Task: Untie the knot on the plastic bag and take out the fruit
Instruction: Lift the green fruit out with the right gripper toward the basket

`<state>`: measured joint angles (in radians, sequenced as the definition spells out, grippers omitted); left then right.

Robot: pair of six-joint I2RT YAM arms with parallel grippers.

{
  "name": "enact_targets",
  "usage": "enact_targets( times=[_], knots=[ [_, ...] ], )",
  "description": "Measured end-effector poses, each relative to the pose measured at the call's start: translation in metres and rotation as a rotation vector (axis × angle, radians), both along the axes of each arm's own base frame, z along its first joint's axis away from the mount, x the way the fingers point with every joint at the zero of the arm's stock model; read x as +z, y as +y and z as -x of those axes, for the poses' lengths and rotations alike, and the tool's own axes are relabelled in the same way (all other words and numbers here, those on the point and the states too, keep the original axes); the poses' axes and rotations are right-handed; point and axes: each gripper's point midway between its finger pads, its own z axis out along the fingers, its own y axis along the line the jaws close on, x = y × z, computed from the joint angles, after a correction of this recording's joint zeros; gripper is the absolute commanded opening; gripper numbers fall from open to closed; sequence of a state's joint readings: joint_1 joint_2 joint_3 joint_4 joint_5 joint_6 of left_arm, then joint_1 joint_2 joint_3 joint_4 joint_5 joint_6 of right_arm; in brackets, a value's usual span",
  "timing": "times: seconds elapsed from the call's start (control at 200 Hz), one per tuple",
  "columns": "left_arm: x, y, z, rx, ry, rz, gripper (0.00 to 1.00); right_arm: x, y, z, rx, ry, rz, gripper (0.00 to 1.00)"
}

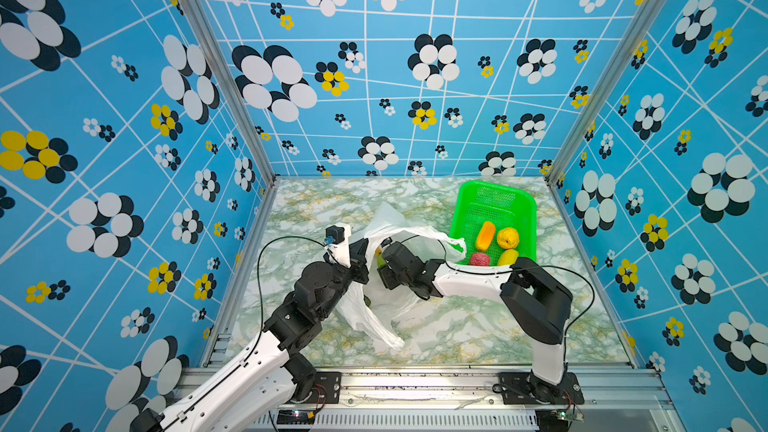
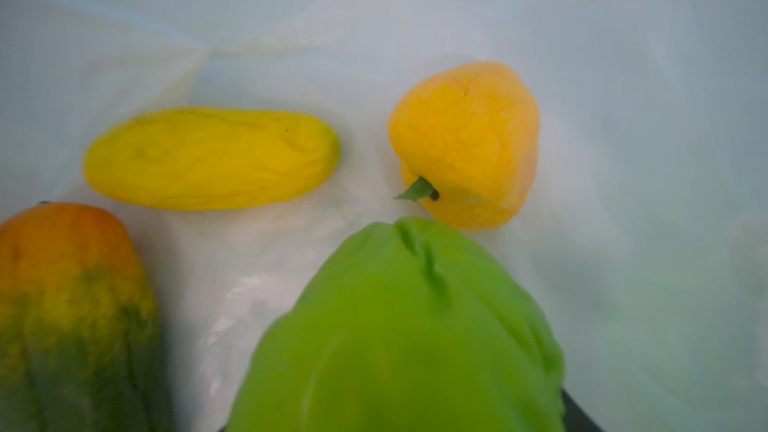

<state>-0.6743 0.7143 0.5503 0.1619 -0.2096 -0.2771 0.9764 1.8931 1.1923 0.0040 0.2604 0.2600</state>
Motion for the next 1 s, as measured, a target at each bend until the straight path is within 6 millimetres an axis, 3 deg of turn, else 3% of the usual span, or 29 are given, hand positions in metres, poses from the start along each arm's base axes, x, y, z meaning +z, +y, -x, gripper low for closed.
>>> enact_targets(
  times=[0.185, 0.545, 0.735, 1.0],
  knots=[
    [0.000, 0.000, 0.000, 0.000, 0.000, 0.000, 0.00, 0.075, -0.023, 0.015, 0.023, -0.127, -0.116, 0.46],
    [0.001, 0.002, 0.000, 0.010, 0.002, 0.010, 0.00, 0.200, -0.100, 0.059, 0.017, -0.445, -0.376, 0.42],
    [0.001, 0.002, 0.000, 0.010, 0.002, 0.011, 0.00, 0.233, -0.149, 0.058, -0.083, -0.587, -0.397, 0.41],
    [-0.001, 0.002, 0.000, 0.010, 0.005, 0.014, 0.00, 0.241, -0.242, 0.025, -0.393, -0.652, -0.358, 0.40]
  ],
)
